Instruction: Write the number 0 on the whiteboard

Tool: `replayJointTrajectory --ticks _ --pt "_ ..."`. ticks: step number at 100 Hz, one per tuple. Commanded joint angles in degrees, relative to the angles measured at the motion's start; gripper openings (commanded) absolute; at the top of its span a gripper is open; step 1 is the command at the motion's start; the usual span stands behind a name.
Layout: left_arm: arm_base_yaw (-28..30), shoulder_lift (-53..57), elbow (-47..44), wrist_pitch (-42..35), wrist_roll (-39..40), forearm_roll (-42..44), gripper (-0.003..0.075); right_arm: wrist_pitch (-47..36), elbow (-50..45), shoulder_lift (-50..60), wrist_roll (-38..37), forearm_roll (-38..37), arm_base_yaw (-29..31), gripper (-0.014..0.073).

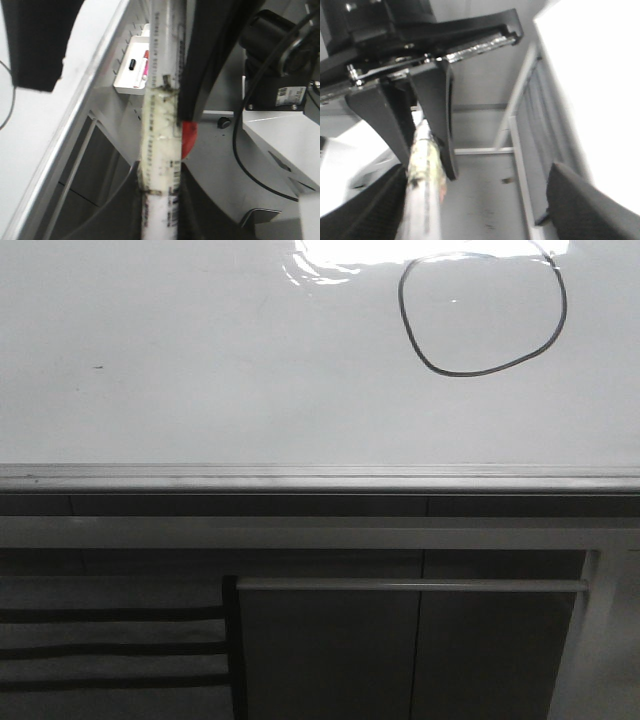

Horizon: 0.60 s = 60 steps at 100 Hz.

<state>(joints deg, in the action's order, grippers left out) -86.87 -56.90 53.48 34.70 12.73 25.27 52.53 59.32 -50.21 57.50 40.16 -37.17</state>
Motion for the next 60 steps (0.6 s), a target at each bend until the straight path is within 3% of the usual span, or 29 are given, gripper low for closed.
replayJointTrajectory --ticks 1,19,36,60 --pt "0.16 1.13 2.13 -3.1 0.73 2.31 -0.002 -8.79 2.32 3.9 -3.78 -6.02 1.86 0.0454" --pt "5.03 3.09 2.13 -3.59 14.12 14.88 -0.002 -12.16 1.77 11.27 -15.69 -17.52 8.85 0.0209" --pt "15.63 3.09 2.13 -11.44 31.84 28.8 -0.0019 -12.1 -3.42 18.39 -17.7 -19.24 14.02 -0.0076" --pt "39.79 -5.21 2.01 -29.98 46.44 29.8 -0.002 -12.1 -13.58 24.33 -25.74 -18.82 15.07 -0.0069"
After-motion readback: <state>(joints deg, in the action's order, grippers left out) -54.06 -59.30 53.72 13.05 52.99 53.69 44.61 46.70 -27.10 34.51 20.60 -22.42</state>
